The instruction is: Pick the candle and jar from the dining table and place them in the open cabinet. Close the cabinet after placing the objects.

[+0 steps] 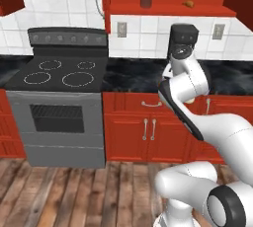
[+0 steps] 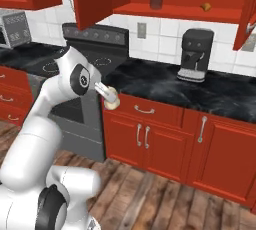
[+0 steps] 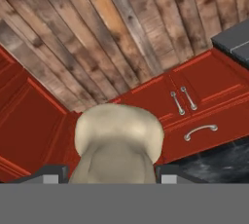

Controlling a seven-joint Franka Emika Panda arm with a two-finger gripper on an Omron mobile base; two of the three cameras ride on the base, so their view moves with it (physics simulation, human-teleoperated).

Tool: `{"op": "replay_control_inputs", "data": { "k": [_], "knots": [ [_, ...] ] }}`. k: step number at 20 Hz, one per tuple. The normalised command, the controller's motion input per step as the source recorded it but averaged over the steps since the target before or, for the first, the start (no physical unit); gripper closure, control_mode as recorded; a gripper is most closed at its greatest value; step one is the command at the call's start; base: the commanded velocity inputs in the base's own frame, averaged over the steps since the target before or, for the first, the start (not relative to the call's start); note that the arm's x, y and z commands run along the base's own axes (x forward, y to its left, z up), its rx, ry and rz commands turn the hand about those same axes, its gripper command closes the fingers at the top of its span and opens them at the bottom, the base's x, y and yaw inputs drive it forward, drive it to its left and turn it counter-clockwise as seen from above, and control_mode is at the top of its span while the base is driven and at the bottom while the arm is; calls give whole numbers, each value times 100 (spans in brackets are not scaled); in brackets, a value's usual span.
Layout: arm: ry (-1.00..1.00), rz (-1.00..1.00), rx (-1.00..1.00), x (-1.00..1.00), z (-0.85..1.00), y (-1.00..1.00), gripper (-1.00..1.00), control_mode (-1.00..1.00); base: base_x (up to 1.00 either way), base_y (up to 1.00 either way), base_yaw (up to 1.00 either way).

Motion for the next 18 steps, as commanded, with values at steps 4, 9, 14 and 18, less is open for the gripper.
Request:
{"op": "replay_control_inputs", "data": {
  "k": [4,9,14,18],
  "knots": [
    [0,0,0,0,0,0,100,100,95,7,-17],
    [0,0,0,0,0,0,100,100,83,12,-18],
    [0,0,0,0,0,0,100,100,74,11,-19],
    [0,0,0,0,0,0,100,100,67,16,-19]
  ]
}}
